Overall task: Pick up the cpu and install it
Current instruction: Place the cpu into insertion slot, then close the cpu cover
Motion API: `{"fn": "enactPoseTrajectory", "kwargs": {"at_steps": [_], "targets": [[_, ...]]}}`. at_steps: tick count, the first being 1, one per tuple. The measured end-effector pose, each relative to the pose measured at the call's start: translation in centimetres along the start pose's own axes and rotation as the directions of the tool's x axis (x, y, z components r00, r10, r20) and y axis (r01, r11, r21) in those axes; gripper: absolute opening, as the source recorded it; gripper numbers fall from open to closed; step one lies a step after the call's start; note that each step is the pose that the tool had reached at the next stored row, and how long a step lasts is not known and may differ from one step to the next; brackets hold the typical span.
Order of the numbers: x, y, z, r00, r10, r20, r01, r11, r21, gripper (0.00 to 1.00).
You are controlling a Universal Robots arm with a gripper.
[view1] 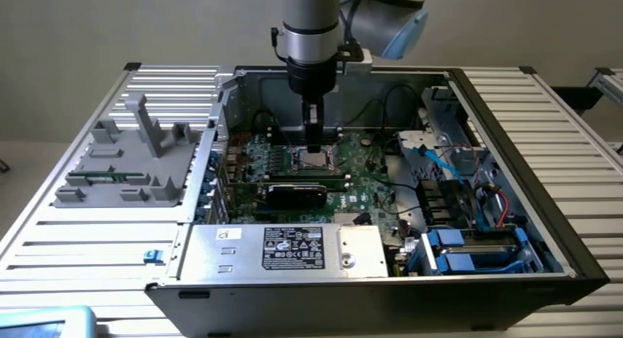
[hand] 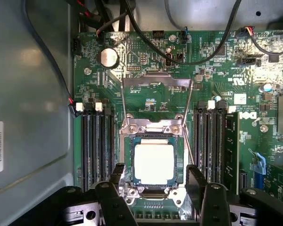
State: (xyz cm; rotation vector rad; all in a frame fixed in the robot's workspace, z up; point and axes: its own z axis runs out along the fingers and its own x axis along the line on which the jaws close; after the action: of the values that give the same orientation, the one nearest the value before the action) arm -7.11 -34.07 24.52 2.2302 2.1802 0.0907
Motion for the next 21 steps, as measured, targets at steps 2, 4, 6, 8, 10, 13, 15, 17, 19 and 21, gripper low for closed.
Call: {"fn": "enactPoseTrajectory", "kwargs": {"at_steps": [2, 4, 6, 8, 10, 13, 15, 17, 19, 21], "targets": [[0.0, 0.06, -0.94, 1.0, 0.0, 0.0001, 0.0, 1.0, 0.0001, 0.64], [0.0, 0.13, -1.85, 1.0, 0.0, 0.0002, 0.0, 1.0, 0.0001, 0.64], [0.1, 0.21, -2.75, 1.0, 0.0, 0.0001, 0.0, 1.0, 0.0001, 0.64], [0.1, 0.3, -3.65, 1.0, 0.0, 0.0001, 0.0, 1.0, 0.0, 0.64], [0.1, 0.41, -4.49, 1.0, 0.0, 0.0001, 0.0, 1.0, 0.0001, 0.64], [0.1, 0.55, -5.07, 1.0, 0.0, 0.0002, 0.0, 1.0, 0.0002, 0.64], [0.1, 0.57, -5.07, 1.0, 0.0, 0.0001, 0.0, 1.0, 0.0002, 0.64], [0.1, 0.57, -5.07, 1.0, 0.0, 0.0001, 0.0, 1.0, 0.0005, 0.64], [0.1, 0.58, -5.07, 1.0, 0.0, 0.0002, 0.0, 1.0, 0.0008, 0.64], [0.1, 0.58, -5.07, 1.0, 0.0, 0.0002, 0.0, 1.0, 0.0011, 0.64]]}}
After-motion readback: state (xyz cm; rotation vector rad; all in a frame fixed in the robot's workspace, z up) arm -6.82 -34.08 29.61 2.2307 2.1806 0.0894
